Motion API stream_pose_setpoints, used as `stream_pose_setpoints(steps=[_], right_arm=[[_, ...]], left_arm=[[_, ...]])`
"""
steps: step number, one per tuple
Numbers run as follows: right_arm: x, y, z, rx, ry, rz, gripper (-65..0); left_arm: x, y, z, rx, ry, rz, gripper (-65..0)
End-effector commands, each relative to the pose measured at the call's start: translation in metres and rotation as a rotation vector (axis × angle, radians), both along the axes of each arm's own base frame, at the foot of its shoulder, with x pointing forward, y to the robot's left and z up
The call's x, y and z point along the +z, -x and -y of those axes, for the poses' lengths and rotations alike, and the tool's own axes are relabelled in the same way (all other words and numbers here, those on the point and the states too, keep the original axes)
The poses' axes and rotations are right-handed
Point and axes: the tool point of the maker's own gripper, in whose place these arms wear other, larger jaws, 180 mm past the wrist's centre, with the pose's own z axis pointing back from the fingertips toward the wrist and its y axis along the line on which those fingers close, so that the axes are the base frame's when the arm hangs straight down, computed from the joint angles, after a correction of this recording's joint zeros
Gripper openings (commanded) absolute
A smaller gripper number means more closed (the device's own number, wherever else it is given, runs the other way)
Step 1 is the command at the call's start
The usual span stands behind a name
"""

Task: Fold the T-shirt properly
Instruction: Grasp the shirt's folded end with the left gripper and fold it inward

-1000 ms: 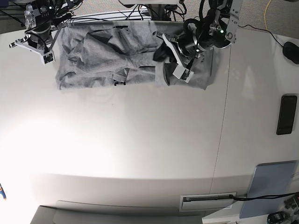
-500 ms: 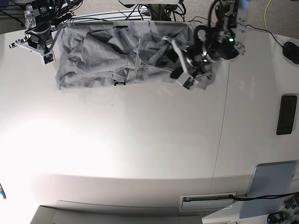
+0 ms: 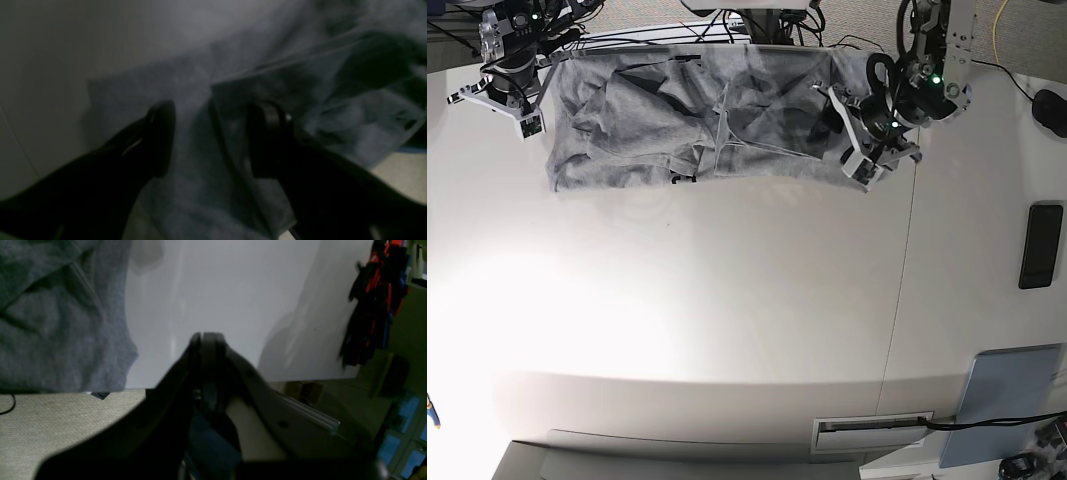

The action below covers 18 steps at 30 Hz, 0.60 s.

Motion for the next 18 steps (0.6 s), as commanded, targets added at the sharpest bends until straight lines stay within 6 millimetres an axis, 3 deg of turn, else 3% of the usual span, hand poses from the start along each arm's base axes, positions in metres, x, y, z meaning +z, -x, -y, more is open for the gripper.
stream_pose_setpoints(steps=[1,5,8,11,14,18], right_arm=[[0.009,-0.005,0.003,0.011,0.025,0.027,-65.0],[0.009,-0.005,0.003,0.011,0.025,0.027,-65.0],[0.009,-0.005,0.003,0.011,0.025,0.027,-65.0],[0.009,-0.005,0.003,0.011,0.025,0.027,-65.0],[0.009,-0.005,0.003,0.012,0.025,0.028,-65.0],[0.009,-0.005,0.003,0.011,0.026,0.027,-65.0]], left_arm=[[0.008,-0.002,0.007,-0.019,0.051,0.021,-29.6],[0.016,0.019,0.035,-0.147,0.202,-0.038,-29.6],[0.038,0.053,0.065,-0.356,0.383,-0.102,-29.6],[0.058,0.076,0.079,-0.490,0.510,-0.150,-29.6],[0.074,0.078,0.085,-0.529,0.592,-0.151,-29.6],[0.083,0.060,0.084,-0.533,0.586,-0.093,-29.6]])
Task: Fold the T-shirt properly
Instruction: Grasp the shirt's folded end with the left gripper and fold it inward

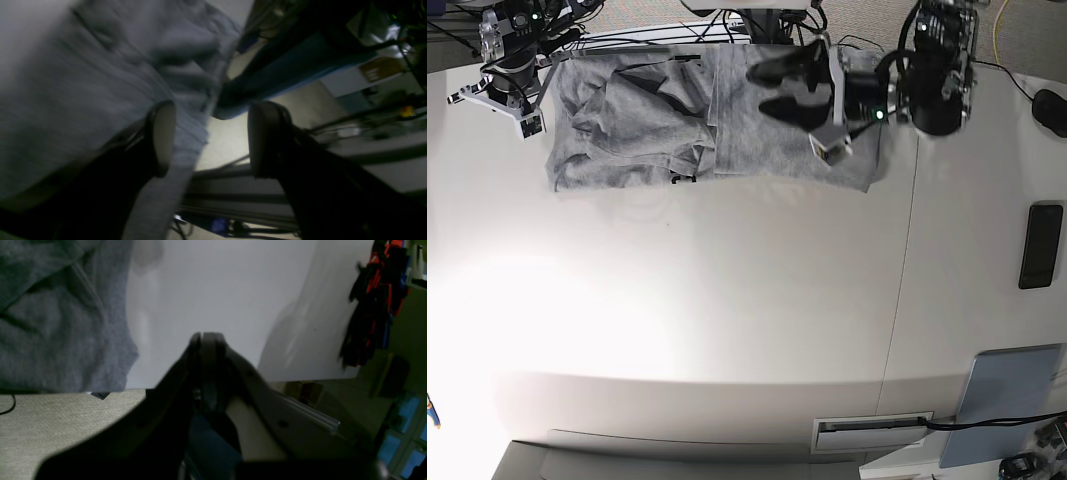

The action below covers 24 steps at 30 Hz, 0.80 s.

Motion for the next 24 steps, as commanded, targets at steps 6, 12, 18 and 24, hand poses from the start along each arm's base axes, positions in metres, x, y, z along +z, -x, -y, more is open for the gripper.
stream_pose_setpoints(steps=[6,12,18,24], right_arm=[[0.012,-0.008,0.004,0.026,0.039,0.042,-65.0],[0.005,-0.006,-0.005,0.129,0.039,-0.038,-65.0],[-0.003,-0.009,-0.024,0.242,-0.026,-0.068,-38.3],[0.011,-0.030,-0.023,0.101,-0.132,0.144,-34.1]], left_arm=[[0.012,-0.040,-0.021,0.132,-0.023,0.118,-29.6],[0.014,-0.065,-0.047,0.277,-0.056,0.148,-29.6],[0.015,-0.067,-0.050,0.289,-0.060,0.152,-29.6],[0.015,-0.067,-0.050,0.289,-0.059,0.152,-29.6]])
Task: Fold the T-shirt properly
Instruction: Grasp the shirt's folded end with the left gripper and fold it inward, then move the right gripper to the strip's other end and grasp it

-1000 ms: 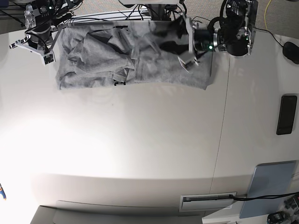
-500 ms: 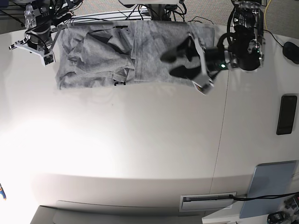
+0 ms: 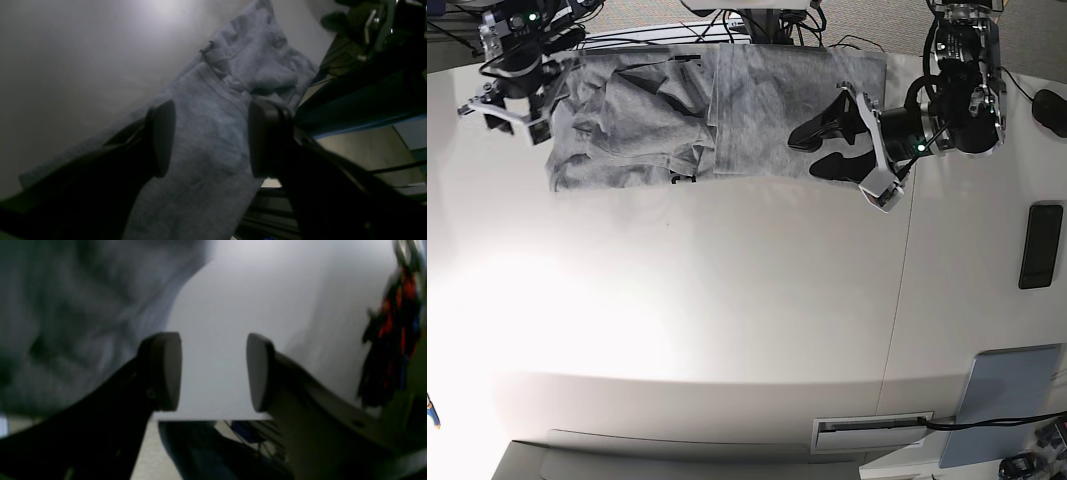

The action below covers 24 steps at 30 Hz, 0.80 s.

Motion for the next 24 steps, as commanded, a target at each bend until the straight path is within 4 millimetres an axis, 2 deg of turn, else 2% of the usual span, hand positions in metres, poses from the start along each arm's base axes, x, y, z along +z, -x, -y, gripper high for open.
stream_pose_setpoints(steps=[1,8,13,17,20,24], right_arm=[[0.007,-0.007,0.005,-0.019,-0.015,0.035,-34.0],[-0.025,-0.008,0.010,-0.160,-0.413,-0.023,-34.0],[-0.033,-0.012,0.022,-0.222,-0.542,-0.022,-32.9],[-0.053,-0.009,0.019,-0.255,-0.661,-0.066,-26.3],[-0.069,-0.010,0.017,-0.283,-0.743,-0.097,-26.1],[-0.070,-0.018,0.004,-0.244,-0.849,-0.087,-26.1]], left_arm=[[0.013,-0.004,0.002,0.002,0.036,0.039,-29.6],[0.012,-0.004,0.002,0.002,0.035,0.037,-29.6],[0.013,-0.004,0.002,0.002,0.035,0.038,-29.6],[0.012,-0.004,0.002,0.002,0.035,0.037,-29.6],[0.012,-0.004,0.001,0.002,0.030,0.037,-29.6],[0.008,-0.005,0.000,0.006,0.008,0.037,-29.6]])
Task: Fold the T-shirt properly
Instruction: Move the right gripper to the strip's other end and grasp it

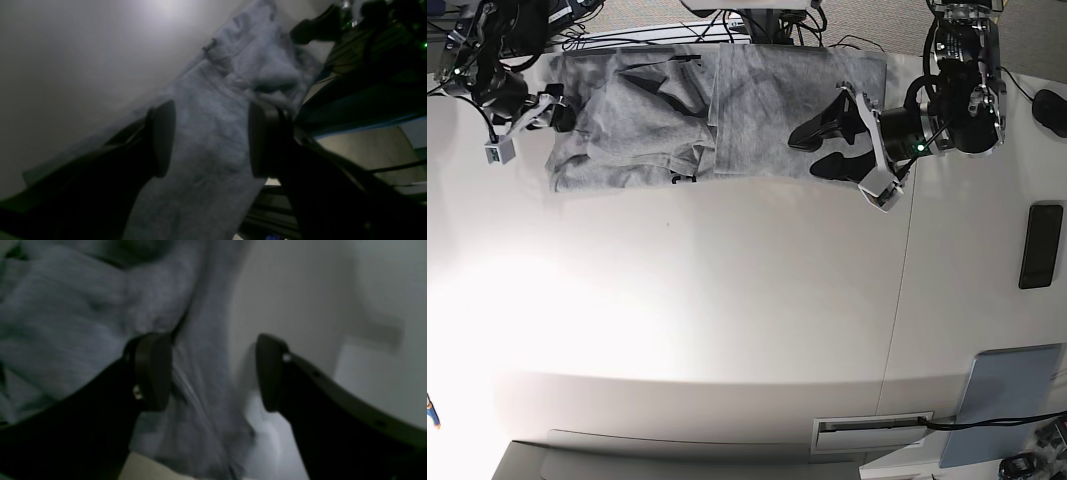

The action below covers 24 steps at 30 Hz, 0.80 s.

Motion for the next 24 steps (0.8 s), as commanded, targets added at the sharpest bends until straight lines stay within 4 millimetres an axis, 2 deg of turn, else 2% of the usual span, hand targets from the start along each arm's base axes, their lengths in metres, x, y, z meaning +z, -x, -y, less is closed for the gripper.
stream_pose_setpoints(steps=[1,19,24], right_arm=[[0.008,-0.006,0.000,0.019,-0.003,0.034,-26.1],[0.022,-0.011,-0.020,0.033,-0.137,0.088,-26.1],[0.028,-0.011,-0.004,-0.011,-0.121,0.105,-26.1]], left_arm=[[0.011,-0.004,0.001,0.003,0.024,0.038,-29.6],[0.007,-0.005,-0.001,0.007,-0.001,0.038,-29.6],[0.004,-0.003,-0.002,0.008,-0.007,0.030,-29.6]])
